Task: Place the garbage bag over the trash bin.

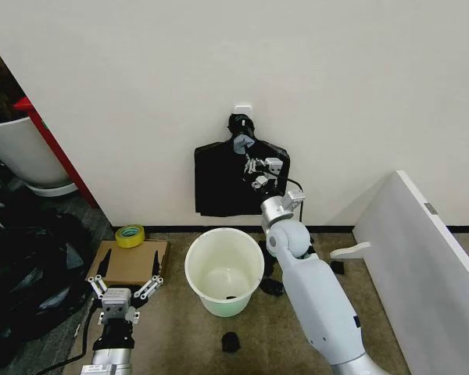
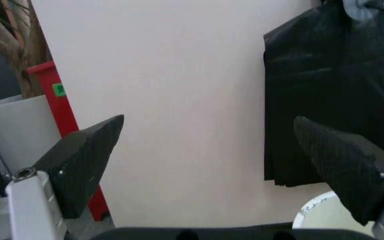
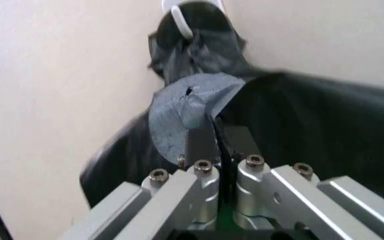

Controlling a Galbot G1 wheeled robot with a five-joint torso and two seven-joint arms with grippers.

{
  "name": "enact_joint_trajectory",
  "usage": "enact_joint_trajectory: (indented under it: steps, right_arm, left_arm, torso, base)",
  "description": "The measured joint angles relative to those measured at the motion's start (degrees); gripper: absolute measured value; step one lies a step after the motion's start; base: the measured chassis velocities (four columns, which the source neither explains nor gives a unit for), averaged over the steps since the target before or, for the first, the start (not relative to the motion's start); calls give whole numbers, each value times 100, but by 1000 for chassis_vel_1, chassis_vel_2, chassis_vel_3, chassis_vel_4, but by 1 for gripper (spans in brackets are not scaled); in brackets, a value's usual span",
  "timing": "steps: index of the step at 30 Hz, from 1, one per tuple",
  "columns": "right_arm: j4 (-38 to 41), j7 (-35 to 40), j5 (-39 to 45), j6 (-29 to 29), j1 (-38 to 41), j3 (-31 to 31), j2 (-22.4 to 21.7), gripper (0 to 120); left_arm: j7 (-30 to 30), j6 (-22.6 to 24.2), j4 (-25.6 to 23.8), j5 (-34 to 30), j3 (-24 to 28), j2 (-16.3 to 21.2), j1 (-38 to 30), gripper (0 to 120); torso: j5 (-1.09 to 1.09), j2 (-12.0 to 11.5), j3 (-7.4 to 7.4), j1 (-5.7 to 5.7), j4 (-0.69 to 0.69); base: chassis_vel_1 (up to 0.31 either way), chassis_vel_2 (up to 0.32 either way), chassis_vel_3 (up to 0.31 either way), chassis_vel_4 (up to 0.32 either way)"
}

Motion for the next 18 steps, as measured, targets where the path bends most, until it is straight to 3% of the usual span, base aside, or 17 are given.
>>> enact_joint_trajectory:
  steps: [18]
  right_arm:
    - [1250, -65, -719, 93, -1583, -164, -633, 0]
  left_arm:
    - [-2, 4, 126, -24, 121, -38, -164, 100]
  torso:
    - [-1, 0, -1, 0, 0]
  base:
    - [0, 0, 0, 0]
